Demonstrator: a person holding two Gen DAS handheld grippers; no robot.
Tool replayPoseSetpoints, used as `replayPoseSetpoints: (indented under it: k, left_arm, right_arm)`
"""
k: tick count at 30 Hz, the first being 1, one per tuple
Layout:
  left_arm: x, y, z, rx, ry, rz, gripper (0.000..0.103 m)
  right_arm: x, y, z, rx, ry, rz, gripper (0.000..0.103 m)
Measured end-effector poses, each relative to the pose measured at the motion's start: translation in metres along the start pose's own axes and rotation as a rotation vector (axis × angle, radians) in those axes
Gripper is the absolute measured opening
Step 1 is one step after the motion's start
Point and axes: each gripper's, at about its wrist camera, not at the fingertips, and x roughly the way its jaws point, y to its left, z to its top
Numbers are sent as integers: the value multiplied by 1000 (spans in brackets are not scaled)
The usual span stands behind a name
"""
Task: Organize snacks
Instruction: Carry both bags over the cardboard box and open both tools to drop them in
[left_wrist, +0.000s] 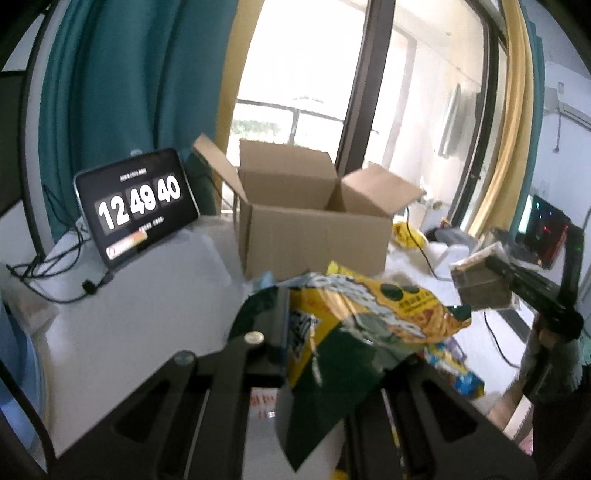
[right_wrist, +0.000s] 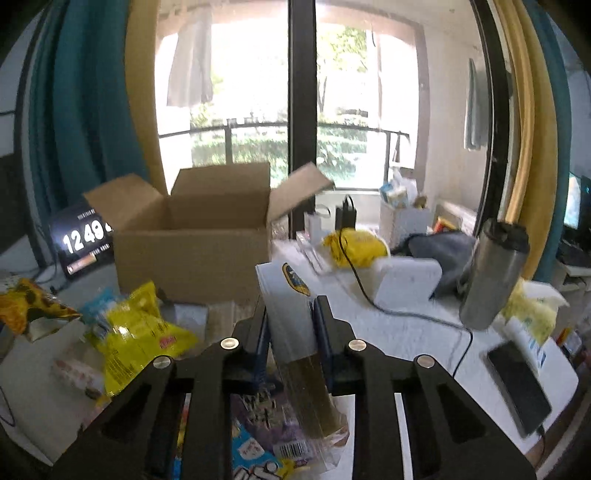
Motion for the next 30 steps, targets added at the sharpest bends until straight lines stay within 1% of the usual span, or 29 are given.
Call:
replayPoseSetpoints:
  k: [5,7,11,20,26,30]
  left_arm:
    - [5,7,22,-3,-54,15,6]
    - [8,10,31,-4,-73,22,6]
    - [14,17,50,-1,-114,36,6]
    - [33,27,93,3,-205,53,6]
    - [51,29,118,14,-235,65,6]
    - [69,29,134,21,-247,78,6]
  right_arm:
    - [-5,2,21,0,-57,31,24]
    - [-4,3,32,3,-81,58,24]
    - [1,5,48,-5,-118,81,24]
    - [27,16,87,-32,-187,133,24]
    - [50,21,106,-45,-223,161,24]
    - [66,21,113,-50,-229,182,24]
